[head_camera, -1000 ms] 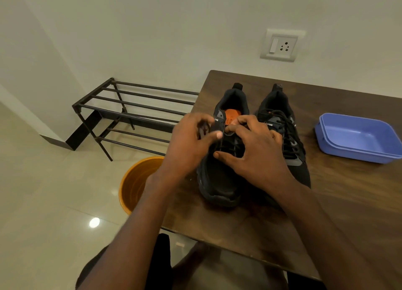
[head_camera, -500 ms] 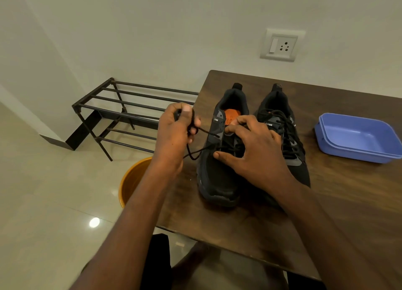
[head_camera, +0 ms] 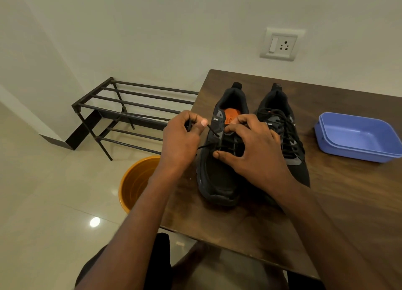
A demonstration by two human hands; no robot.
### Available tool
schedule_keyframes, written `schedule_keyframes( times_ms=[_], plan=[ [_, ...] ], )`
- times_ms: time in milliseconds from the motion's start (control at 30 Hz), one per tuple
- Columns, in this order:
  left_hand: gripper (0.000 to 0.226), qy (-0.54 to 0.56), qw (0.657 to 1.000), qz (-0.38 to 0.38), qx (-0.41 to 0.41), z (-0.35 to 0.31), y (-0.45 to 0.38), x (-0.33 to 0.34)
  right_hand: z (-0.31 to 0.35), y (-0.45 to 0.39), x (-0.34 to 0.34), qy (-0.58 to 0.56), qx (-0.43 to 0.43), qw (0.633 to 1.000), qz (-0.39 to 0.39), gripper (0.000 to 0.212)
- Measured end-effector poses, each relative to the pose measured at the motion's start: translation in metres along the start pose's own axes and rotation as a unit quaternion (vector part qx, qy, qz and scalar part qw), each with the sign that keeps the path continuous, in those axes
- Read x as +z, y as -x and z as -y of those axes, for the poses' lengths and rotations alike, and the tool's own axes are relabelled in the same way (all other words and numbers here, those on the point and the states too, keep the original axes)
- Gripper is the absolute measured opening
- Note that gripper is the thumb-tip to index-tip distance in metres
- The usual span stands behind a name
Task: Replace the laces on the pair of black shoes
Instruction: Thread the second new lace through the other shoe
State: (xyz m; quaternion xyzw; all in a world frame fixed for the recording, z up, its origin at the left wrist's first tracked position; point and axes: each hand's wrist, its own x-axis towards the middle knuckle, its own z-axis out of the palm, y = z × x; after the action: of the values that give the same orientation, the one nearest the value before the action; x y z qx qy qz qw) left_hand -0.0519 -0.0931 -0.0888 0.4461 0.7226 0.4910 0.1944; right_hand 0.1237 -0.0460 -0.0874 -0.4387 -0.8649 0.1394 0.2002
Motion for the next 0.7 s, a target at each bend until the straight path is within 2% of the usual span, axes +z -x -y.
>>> schedule_keyframes(
  times_ms=[133,200,300,500,567,633,667,700],
  plan=[
    [0.011,-0.008,1.000,-0.010,0.017,0.003,-0.001,-0.003,0.013,0.003,-0.001,-0.015,-0.015,0.999,-0.041,0.049],
    [0.012,-0.008,1.000,-0.018,0.019,0.005,-0.002,-0.004,0.024,0.004,0.000,0.027,-0.029,0.999,0.005,0.044],
    [0.012,-0.015,1.000,-0.020,0.015,0.007,-0.002,-0.004,0.036,0.006,0.009,0.093,0.003,0.994,0.052,0.040],
    [0.014,-0.031,0.999,-0.012,0.005,0.007,-0.002,-0.005,0.045,0.000,0.009,0.046,0.034,0.998,-0.019,0.026],
    [0.014,-0.038,0.999,-0.008,0.003,0.007,-0.002,-0.005,0.042,0.001,0.008,-0.008,0.052,0.998,-0.033,0.017],
    [0.013,-0.050,0.999,-0.006,0.007,0.006,-0.001,-0.006,0.041,0.003,0.004,-0.133,0.086,0.987,-0.028,0.018],
    [0.014,-0.052,0.999,-0.004,0.009,0.006,-0.001,-0.007,0.040,0.003,-0.002,-0.226,0.118,0.967,-0.017,0.023],
    [0.016,-0.052,0.999,0.000,0.011,0.005,-0.001,-0.008,0.040,0.003,-0.009,-0.331,0.155,0.931,-0.005,0.026]
  ],
)
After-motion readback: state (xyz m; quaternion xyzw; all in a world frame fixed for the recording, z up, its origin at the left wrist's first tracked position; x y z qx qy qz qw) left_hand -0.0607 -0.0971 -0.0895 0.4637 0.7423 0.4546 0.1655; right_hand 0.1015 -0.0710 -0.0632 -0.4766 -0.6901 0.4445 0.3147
